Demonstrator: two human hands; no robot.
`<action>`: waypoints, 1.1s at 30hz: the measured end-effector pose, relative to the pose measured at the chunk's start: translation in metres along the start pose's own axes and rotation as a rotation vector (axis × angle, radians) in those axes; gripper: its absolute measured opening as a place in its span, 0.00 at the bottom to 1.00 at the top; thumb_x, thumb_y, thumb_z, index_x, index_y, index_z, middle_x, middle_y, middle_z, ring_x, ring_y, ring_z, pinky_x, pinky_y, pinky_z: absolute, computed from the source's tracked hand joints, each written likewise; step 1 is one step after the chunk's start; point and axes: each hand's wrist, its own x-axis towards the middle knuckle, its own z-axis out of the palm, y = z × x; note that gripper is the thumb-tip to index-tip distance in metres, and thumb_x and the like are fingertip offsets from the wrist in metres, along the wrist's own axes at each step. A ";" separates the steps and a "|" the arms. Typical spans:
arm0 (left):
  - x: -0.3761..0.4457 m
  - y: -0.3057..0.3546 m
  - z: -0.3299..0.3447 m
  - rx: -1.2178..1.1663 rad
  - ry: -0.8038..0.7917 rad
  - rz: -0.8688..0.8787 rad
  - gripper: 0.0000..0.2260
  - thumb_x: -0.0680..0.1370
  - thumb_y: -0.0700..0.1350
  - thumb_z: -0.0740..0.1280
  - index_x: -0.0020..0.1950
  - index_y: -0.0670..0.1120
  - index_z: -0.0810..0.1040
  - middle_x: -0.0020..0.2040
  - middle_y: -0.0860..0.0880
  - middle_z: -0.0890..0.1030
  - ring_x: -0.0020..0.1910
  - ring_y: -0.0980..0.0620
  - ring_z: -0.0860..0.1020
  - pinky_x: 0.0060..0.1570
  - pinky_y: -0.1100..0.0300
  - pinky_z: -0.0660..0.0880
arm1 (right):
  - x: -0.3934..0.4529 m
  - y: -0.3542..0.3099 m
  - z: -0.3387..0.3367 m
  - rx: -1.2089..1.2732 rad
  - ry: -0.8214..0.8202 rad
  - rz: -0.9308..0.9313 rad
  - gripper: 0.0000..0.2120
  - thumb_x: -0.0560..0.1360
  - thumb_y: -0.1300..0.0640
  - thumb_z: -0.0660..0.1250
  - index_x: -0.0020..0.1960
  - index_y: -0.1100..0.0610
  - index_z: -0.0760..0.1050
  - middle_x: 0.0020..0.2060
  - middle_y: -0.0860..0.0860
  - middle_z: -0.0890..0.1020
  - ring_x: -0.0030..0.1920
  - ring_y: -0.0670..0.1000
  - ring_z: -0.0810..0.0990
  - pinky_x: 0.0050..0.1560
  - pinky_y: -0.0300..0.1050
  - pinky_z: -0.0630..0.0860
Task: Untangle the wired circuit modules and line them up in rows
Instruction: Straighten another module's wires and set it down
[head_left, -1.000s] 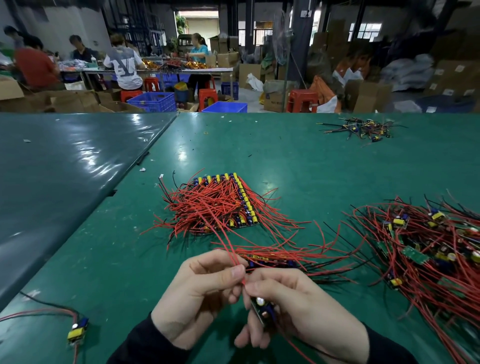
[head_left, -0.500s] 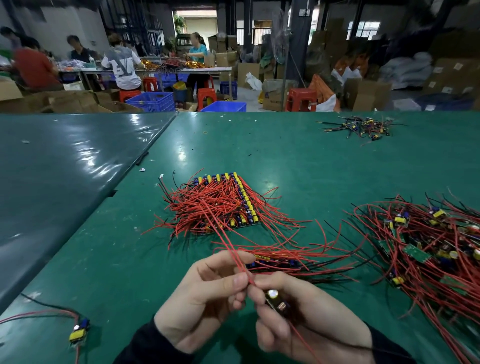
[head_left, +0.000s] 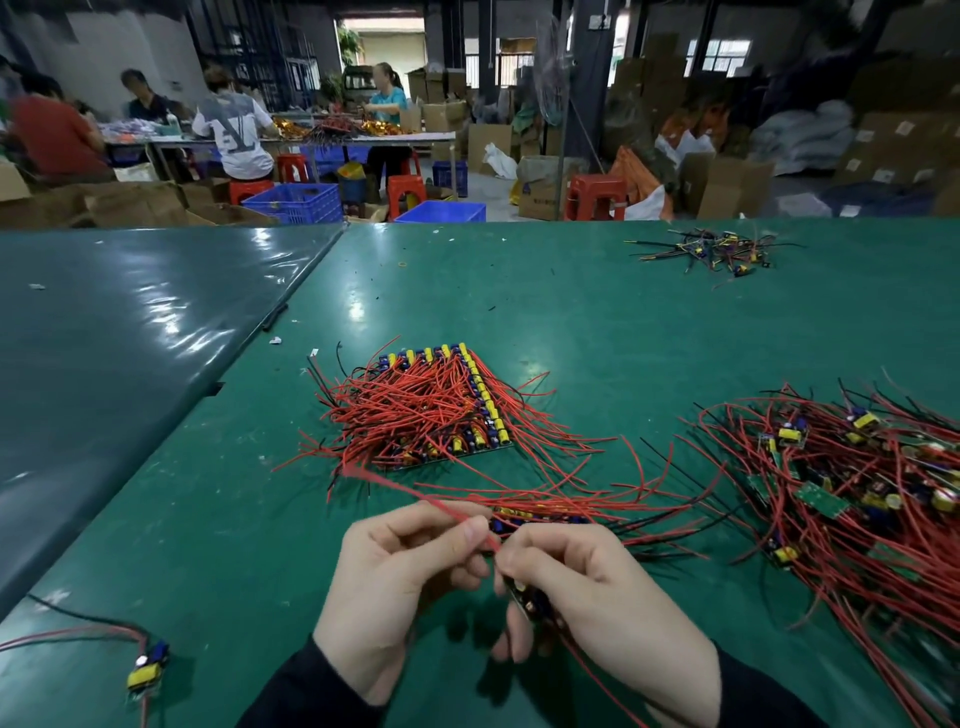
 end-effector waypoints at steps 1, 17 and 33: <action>0.000 0.003 -0.003 -0.004 -0.036 -0.027 0.08 0.61 0.39 0.71 0.37 0.37 0.84 0.30 0.41 0.79 0.24 0.53 0.76 0.25 0.66 0.73 | 0.000 -0.002 0.000 0.018 -0.047 0.011 0.12 0.73 0.56 0.62 0.32 0.53 0.76 0.21 0.55 0.77 0.25 0.52 0.79 0.30 0.41 0.70; 0.003 0.005 -0.006 0.192 -0.005 0.191 0.07 0.61 0.38 0.72 0.38 0.39 0.85 0.32 0.40 0.82 0.27 0.52 0.77 0.27 0.65 0.75 | -0.005 0.002 0.008 -0.072 0.015 0.064 0.18 0.77 0.64 0.60 0.30 0.54 0.75 0.20 0.55 0.77 0.25 0.52 0.78 0.27 0.35 0.70; 0.002 0.001 -0.003 0.189 -0.050 0.218 0.11 0.55 0.37 0.76 0.35 0.42 0.83 0.33 0.41 0.83 0.32 0.50 0.81 0.33 0.63 0.77 | 0.002 0.001 -0.003 0.290 -0.019 0.389 0.08 0.64 0.52 0.68 0.29 0.55 0.77 0.19 0.53 0.71 0.27 0.50 0.79 0.29 0.39 0.67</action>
